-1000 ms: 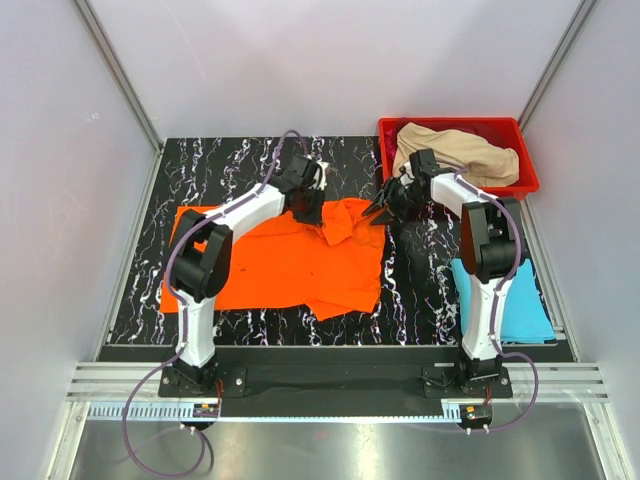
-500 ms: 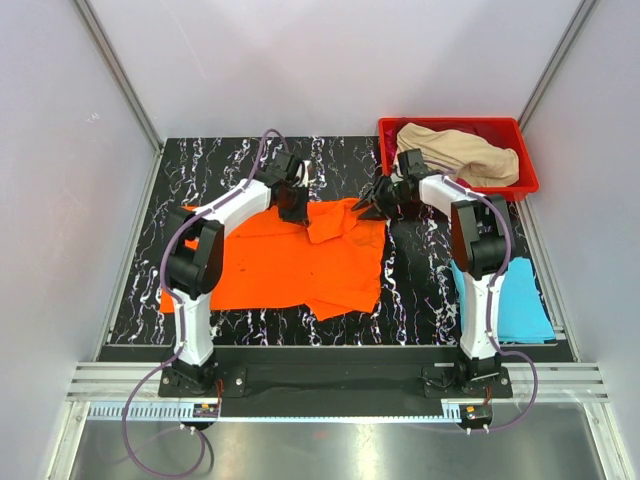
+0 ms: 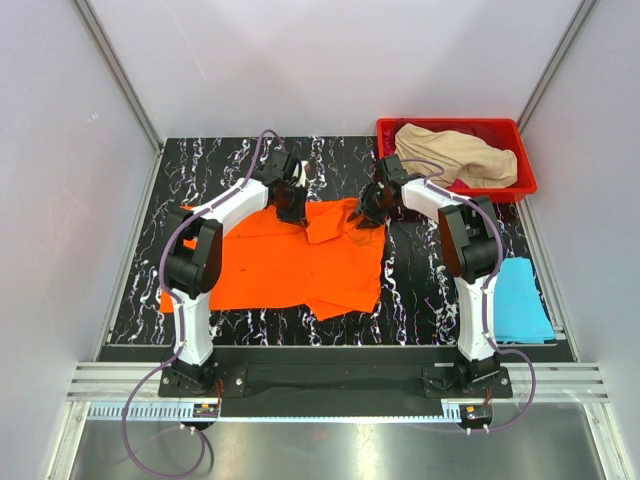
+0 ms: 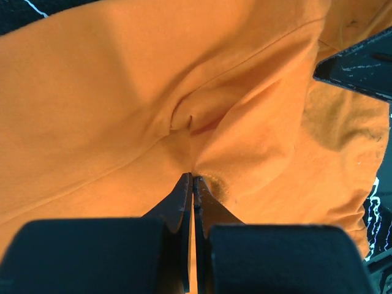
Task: Fold and stack the t-shirts
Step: Fold the tshirt
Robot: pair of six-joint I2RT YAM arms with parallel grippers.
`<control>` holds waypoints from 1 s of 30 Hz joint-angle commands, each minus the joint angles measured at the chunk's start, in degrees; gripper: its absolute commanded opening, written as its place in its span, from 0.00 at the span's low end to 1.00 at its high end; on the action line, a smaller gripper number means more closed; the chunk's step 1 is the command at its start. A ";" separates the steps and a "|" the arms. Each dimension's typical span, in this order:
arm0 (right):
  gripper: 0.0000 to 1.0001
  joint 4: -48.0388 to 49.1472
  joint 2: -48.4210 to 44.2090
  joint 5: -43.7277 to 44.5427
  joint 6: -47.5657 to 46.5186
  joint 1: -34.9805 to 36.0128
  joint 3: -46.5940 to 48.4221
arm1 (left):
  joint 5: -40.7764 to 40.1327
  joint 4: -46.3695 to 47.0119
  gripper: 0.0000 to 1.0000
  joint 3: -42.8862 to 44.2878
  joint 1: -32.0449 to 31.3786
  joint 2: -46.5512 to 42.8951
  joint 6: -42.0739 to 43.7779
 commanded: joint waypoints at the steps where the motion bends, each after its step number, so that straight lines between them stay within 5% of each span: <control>1: 0.44 -0.53 -0.56 3.03 0.28 1.06 0.62 | 2.06 0.84 0.00 1.12 0.26 -1.42 0.36; 4: 0.38 0.27 -0.21 3.29 -0.15 1.15 0.97 | 2.06 1.02 0.00 1.03 0.26 -1.69 0.45; 11: 0.00 -5.35 -3.54 7.50 -4.97 1.06 2.38 | 3.37 -1.27 0.00 1.65 0.26 -1.86 2.72; 21: 0.00 -16.69 -10.93 7.17 -13.60 0.18 3.61 | 9.00 -3.99 0.00 2.09 -1.14 -1.60 4.31; 30: 0.00 -15.03 -11.46 4.61 -12.72 0.09 -1.66 | 11.03 -6.02 0.02 2.88 -3.43 0.25 4.66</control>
